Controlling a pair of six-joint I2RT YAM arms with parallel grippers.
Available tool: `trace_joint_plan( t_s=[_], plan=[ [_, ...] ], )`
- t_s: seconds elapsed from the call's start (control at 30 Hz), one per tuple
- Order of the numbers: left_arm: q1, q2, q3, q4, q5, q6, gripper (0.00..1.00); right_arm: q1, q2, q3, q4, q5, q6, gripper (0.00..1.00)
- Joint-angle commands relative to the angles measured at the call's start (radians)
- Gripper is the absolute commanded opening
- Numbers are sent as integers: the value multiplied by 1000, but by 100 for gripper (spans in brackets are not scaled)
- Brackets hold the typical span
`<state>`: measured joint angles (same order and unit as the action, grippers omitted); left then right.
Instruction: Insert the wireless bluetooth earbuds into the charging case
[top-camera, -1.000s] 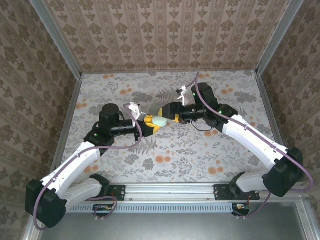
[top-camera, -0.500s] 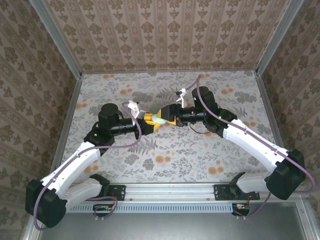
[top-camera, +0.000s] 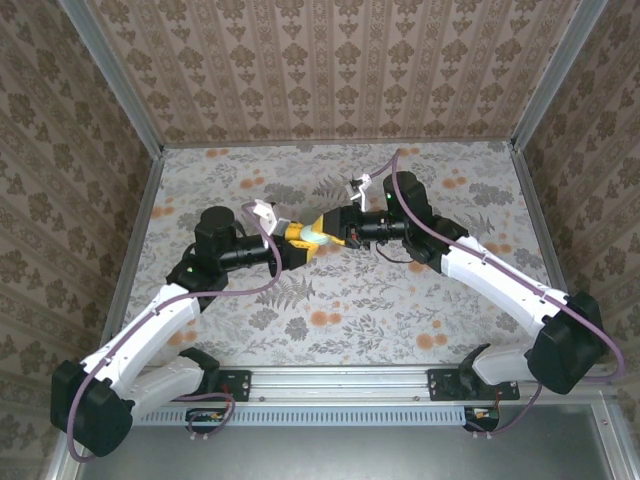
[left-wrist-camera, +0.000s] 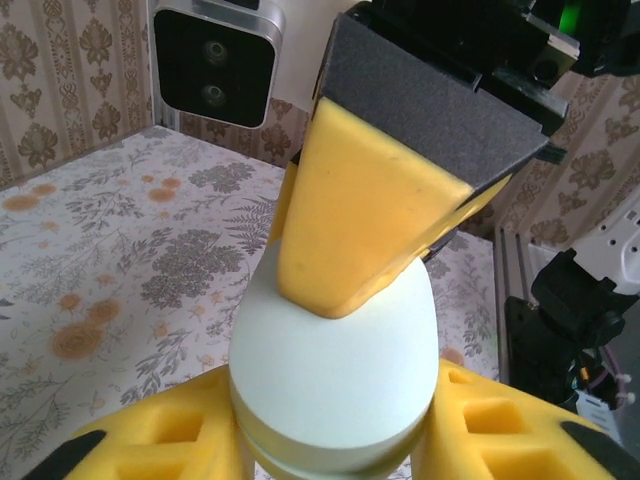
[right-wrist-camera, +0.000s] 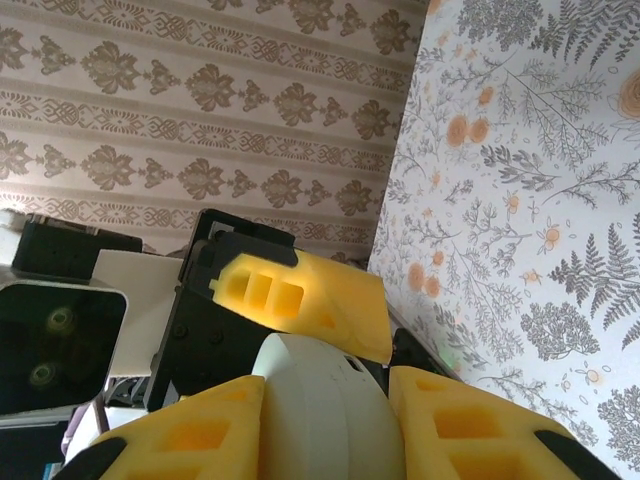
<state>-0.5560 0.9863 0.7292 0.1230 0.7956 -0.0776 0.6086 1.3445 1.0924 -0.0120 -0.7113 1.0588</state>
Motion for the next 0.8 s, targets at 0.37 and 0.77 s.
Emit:
trace_joint_plan(
  t_s=[0.37, 0.77],
  plan=[
    [6, -64, 16, -161, -177, 84, 90, -314, -2, -45, -212, 70, -180, 20],
    [53, -53, -30, -177, -251, 64, 92, -546, 421, -33, -95, 46, -372, 20]
  ],
)
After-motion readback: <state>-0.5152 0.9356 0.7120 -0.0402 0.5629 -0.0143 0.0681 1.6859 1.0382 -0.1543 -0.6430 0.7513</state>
